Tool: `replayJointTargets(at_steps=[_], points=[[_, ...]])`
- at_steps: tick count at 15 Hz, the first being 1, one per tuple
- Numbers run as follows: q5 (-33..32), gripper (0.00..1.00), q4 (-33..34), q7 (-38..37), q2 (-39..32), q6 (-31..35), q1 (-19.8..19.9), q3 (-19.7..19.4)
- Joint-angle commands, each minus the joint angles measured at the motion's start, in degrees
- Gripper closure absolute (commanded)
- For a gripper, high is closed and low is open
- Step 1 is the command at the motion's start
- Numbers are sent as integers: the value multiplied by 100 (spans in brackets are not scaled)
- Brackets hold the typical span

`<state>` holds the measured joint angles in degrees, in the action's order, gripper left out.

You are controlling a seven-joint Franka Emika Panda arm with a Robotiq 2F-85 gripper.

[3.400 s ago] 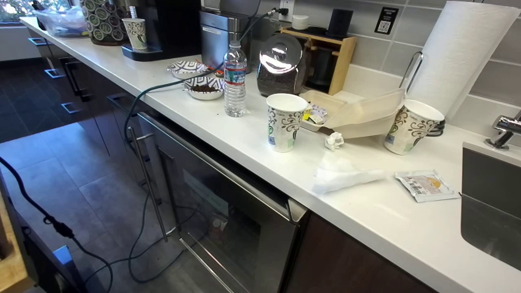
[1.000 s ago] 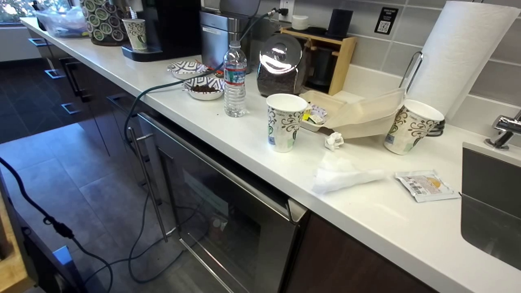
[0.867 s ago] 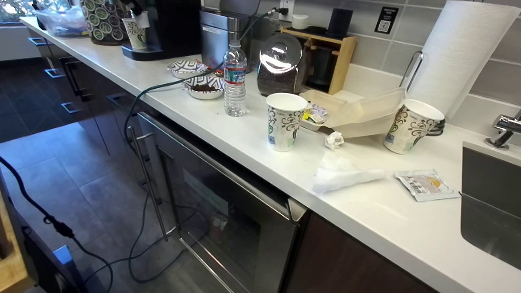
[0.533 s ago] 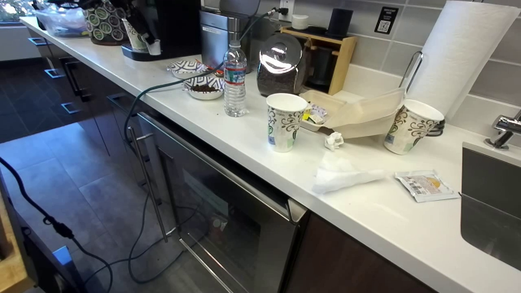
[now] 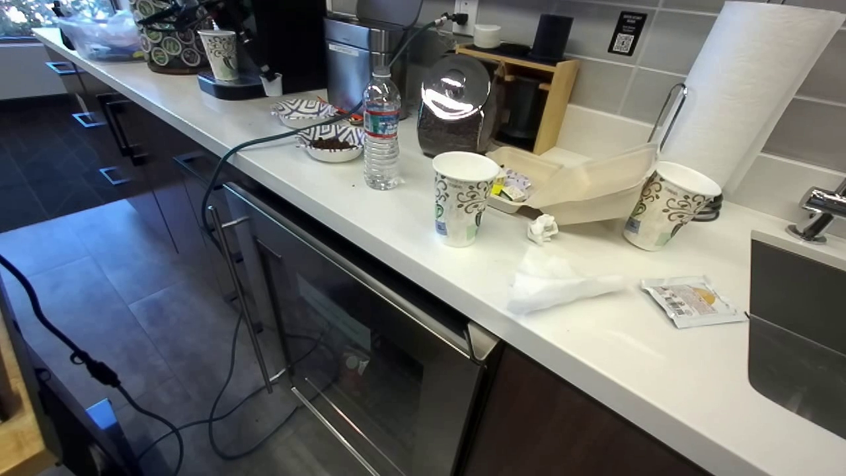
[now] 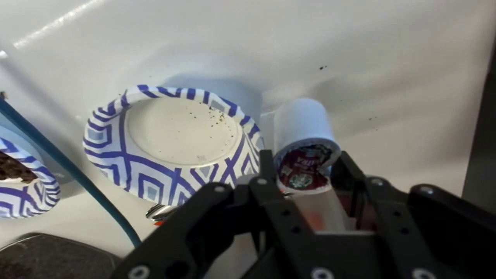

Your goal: Move the capsule from the coffee maker to the counter

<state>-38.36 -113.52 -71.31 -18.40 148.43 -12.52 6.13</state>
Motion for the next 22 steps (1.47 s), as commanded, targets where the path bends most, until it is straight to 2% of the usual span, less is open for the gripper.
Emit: replayJointTargets(at_steps=[1, 5, 6, 7, 9, 11, 13, 16, 19, 20, 22], points=[[614, 84, 548, 851, -547, -38, -90, -26], [1243, 84, 856, 1594, -849, -168, -268, -134], [1359, 34, 894, 1721, -879, -193, -311, -164], [1429, 33, 890, 1822, -788, -288, -393, -192], [1551, 19, 736, 2004, -371, -730, -571, -182], [1832, 4, 543, 2348, 100, -1113, -616, 43], [2261, 0, 346, 3022, 618, -1603, -607, 359], [2938, 0, -211, 4127, 1547, -1750, -542, 744], [3153, 0, -1123, 4903, 2614, -1119, -540, 881], [2907, 0, -257, 4411, 1821, -1534, -532, 898], [2995, 0, -711, 4669, 2362, -1377, -476, 986]])
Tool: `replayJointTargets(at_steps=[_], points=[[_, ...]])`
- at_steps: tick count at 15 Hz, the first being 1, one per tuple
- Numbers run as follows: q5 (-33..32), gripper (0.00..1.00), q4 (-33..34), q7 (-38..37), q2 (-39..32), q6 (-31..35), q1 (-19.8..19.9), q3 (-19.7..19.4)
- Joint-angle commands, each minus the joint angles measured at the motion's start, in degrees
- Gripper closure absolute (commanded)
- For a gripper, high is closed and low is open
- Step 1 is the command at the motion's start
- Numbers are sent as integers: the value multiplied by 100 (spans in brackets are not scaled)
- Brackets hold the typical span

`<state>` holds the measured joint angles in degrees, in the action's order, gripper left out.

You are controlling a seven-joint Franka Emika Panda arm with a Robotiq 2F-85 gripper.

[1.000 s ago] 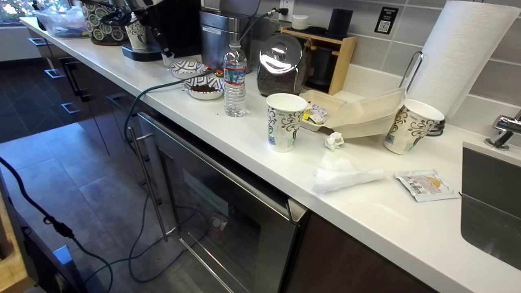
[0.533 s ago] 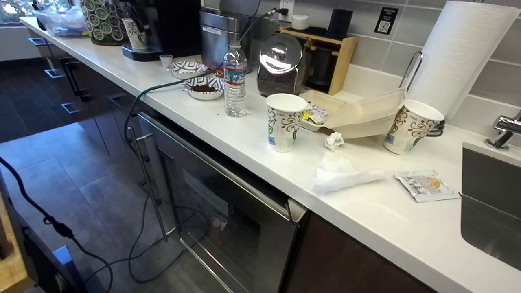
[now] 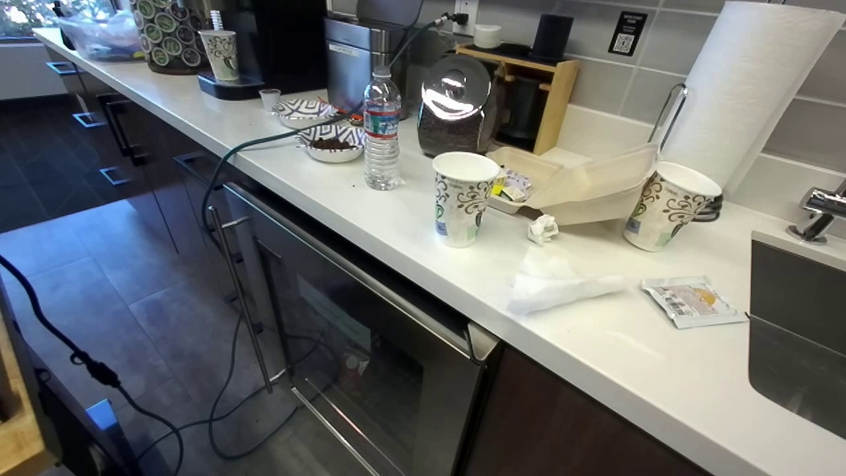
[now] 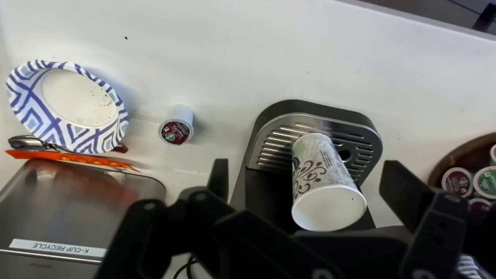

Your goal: Move the capsule from the coffee maker to the counter

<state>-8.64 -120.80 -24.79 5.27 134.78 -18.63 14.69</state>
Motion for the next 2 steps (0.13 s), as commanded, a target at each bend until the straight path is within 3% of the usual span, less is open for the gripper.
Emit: replayJointTargets(at_steps=[1, 2], points=[[40, 0, -122, 65, 143, 14, 151, 144], [45, 0, -200, 91, 209, 43, 163, 148]])
